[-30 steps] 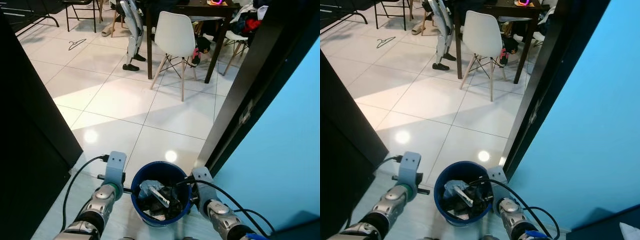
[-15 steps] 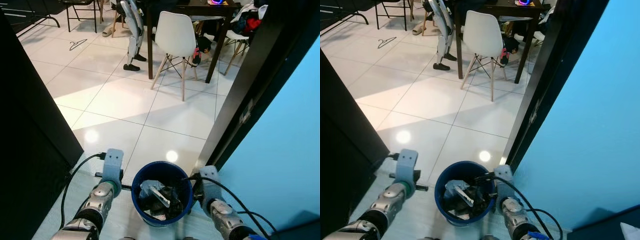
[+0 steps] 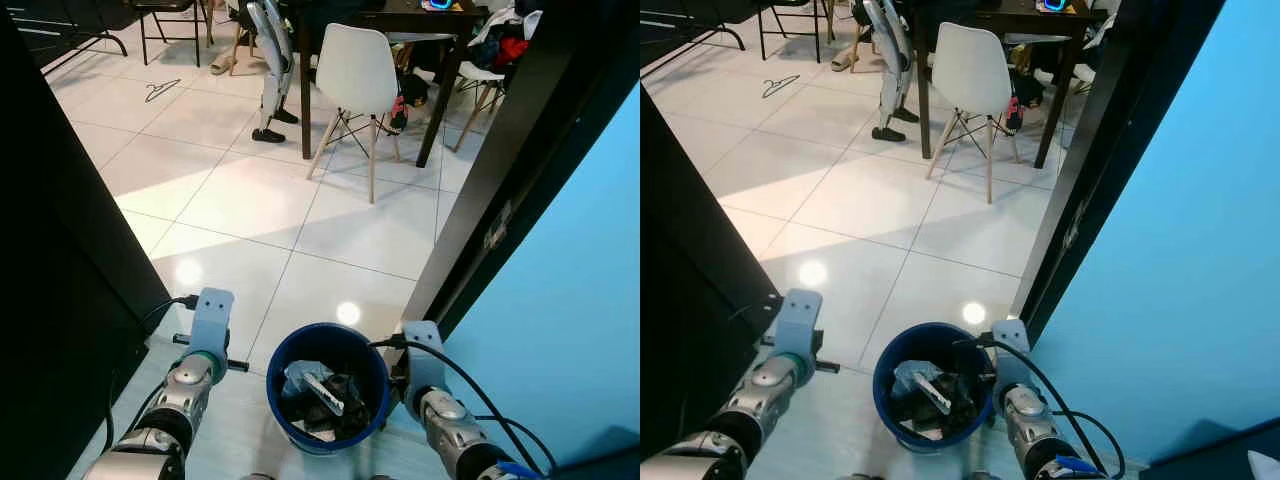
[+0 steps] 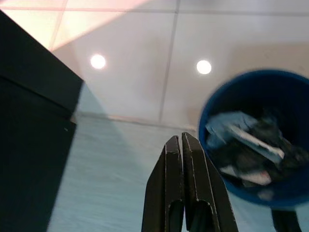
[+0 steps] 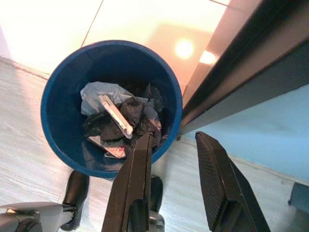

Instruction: Clean up the room

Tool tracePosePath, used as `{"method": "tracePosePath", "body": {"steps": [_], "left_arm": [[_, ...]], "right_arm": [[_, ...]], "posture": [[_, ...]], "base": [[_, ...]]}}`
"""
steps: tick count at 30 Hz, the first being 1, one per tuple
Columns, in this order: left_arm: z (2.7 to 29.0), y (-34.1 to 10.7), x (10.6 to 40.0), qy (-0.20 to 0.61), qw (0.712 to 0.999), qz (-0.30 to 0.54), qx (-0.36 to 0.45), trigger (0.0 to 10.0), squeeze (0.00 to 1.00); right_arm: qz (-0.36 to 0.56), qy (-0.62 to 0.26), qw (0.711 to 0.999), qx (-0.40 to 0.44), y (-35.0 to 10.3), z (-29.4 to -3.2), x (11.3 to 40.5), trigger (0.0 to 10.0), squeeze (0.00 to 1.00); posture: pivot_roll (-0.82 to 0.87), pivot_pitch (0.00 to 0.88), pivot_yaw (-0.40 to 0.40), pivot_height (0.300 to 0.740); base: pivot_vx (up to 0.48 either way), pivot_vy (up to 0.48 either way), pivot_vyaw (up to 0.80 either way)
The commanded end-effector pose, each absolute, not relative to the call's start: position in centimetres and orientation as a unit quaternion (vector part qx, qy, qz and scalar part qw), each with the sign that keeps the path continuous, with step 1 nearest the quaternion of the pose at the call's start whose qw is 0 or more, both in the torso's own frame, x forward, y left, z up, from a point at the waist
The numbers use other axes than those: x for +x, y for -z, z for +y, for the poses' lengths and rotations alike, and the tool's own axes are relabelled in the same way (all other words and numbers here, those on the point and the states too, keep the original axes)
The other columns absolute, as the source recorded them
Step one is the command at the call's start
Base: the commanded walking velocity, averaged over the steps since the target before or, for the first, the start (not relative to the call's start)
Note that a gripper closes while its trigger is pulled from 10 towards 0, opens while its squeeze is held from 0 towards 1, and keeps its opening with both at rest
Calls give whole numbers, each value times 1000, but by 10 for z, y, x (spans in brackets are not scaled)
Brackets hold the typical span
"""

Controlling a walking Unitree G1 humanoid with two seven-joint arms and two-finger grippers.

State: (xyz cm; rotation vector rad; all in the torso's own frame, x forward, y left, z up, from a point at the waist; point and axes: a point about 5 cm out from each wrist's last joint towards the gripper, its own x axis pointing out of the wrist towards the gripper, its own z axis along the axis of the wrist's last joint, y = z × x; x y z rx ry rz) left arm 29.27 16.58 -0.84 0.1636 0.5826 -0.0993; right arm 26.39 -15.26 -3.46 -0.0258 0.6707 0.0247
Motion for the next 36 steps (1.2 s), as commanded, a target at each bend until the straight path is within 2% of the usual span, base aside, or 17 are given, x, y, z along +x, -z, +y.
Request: {"method": "tracePosePath", "body": {"steps": [1,11,17,24,28,36], "left_arm": [[163,18,283,46,949,306,69,10000,0],[152,22,279,56,948,307,65,10000,0],[168,12,287,27,960,273,63,10000,0],[174,8,288,12,967,251,46,10000,0],[171,12,285,4,965,260,20,10000,0],[162,13,285,25,962,269,39,10000,0]], "right_arm": [[332,-15,943,-16,37,-152,260,10000,0],[330,-13,944,-26,40,-155,255,10000,0],[308,-9,951,-33,35,-148,261,10000,0],[300,-24,953,-41,31,-142,266,10000,0],[305,-25,951,-40,32,-143,266,10000,0],[305,-19,952,-36,30,-145,268,10000,0]], "posture": [[110,0,61,740],[110,0,65,740],[120,0,85,740],[124,0,84,740],[118,0,82,740],[116,0,85,740]], "base": [[0,0,0],[0,0,0],[0,0,0],[0,0,0],[0,0,0],[0,0,0]]}}
